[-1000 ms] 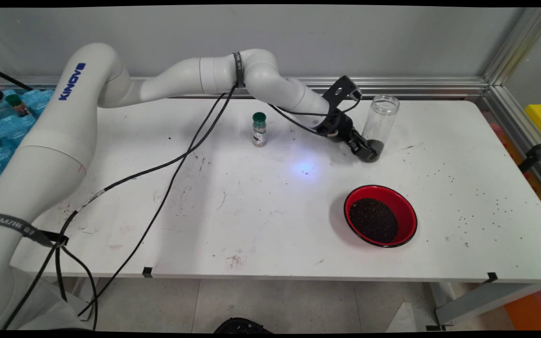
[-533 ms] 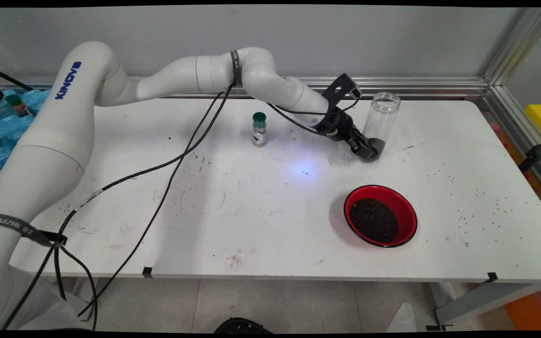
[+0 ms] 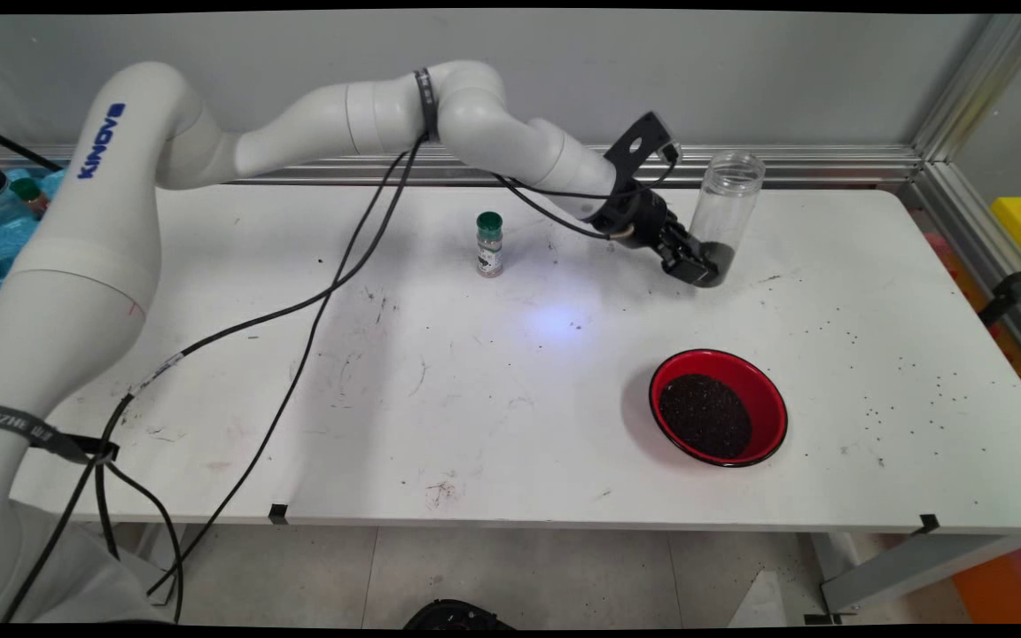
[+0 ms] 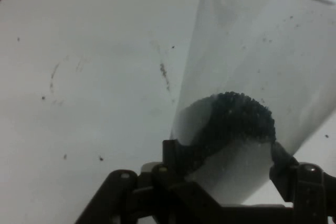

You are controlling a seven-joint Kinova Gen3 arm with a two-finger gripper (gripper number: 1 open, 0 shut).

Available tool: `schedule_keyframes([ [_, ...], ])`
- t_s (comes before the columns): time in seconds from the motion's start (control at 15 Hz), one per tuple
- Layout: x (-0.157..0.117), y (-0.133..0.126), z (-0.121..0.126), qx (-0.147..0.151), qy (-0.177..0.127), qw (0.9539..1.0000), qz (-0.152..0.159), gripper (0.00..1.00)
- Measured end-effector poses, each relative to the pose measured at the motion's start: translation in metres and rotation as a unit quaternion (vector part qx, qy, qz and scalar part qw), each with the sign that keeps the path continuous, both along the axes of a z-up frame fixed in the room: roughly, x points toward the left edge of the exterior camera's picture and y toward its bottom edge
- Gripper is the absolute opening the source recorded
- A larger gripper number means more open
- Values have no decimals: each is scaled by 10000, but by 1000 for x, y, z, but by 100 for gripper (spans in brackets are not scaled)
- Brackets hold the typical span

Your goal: Pour the black seasoning powder in the red bowl

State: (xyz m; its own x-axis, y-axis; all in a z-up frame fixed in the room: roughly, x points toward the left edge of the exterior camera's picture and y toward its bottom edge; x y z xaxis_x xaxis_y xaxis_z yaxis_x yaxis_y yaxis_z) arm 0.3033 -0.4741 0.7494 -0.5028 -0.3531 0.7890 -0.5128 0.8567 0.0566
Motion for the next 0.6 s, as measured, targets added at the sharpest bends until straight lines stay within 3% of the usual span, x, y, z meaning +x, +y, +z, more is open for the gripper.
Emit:
schedule_keyframes([
  [0.27, 2, 8, 23, -283, -129, 9991, -303, 0],
  [0.6, 0, 18, 42, -722, -365, 9936, -783, 0],
])
